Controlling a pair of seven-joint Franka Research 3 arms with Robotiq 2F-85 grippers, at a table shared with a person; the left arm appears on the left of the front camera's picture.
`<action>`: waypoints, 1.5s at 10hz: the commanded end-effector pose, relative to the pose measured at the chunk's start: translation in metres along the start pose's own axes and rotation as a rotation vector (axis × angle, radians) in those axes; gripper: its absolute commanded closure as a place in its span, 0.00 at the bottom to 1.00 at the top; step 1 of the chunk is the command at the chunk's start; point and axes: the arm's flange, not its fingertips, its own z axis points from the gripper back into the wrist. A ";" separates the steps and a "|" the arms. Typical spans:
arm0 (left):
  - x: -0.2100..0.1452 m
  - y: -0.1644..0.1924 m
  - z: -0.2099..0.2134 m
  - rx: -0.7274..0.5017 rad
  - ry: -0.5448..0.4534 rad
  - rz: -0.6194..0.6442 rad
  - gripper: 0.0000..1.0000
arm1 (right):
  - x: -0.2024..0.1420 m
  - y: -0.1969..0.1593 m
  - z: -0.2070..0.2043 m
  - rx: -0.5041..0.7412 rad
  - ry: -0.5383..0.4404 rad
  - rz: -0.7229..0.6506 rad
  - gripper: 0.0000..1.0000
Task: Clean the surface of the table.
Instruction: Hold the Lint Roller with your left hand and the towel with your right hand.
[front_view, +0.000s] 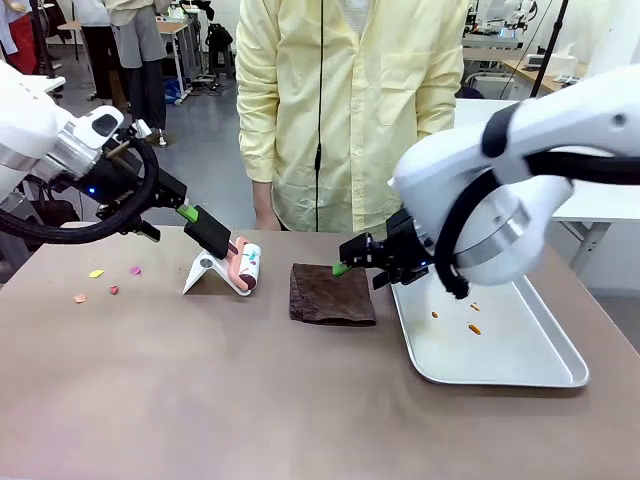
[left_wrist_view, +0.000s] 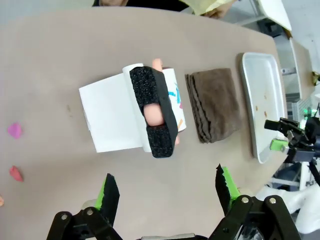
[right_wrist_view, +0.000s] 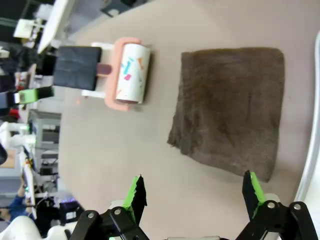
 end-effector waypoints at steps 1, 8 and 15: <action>0.009 0.001 -0.001 -0.015 0.058 0.013 0.00 | 0.007 0.012 -0.017 -0.067 -0.013 -0.043 0.00; 0.005 0.005 -0.013 -0.024 0.056 0.014 0.00 | -0.005 -0.006 -0.030 -0.071 0.001 -0.032 0.00; 0.044 0.008 -0.019 -0.063 0.076 0.100 0.00 | 0.083 -0.001 -0.027 -0.247 0.257 -0.010 0.00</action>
